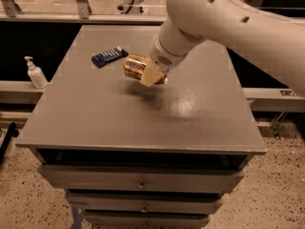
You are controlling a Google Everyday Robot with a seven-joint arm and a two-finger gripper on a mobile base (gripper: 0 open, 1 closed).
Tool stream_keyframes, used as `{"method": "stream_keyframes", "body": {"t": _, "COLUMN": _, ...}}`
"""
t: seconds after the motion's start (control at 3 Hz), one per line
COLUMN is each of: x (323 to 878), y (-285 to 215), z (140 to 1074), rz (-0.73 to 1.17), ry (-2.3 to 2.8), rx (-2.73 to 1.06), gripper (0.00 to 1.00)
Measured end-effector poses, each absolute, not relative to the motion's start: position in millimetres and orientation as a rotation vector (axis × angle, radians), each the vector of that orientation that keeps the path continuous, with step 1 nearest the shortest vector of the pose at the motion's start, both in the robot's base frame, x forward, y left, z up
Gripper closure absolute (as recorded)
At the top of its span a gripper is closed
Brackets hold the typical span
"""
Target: Move orange can near rxbar blueberry
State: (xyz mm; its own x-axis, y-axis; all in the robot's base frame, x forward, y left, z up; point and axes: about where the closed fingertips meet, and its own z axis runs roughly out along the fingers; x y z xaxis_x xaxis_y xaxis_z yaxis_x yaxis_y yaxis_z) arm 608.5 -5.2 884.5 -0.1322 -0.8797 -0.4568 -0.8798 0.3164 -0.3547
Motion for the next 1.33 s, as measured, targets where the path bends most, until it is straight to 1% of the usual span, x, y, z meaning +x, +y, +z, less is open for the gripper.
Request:
{"method": "stream_keyframes", "body": {"t": 0.33, "x": 664, "y": 11, "z": 892, "rz": -0.023, "ry": 1.947, "rx": -1.586, "gripper": 1.0}}
{"method": "stream_keyframes", "body": {"t": 0.67, "x": 700, "y": 26, "z": 887, "rz": -0.018, "ry": 1.933, "rx": -1.606, "gripper": 1.0}}
{"method": "stream_keyframes", "body": {"t": 1.33, "x": 729, "y": 47, "z": 864, "rz": 0.003, "ry": 1.93, "rx": -1.657, "gripper": 1.0}}
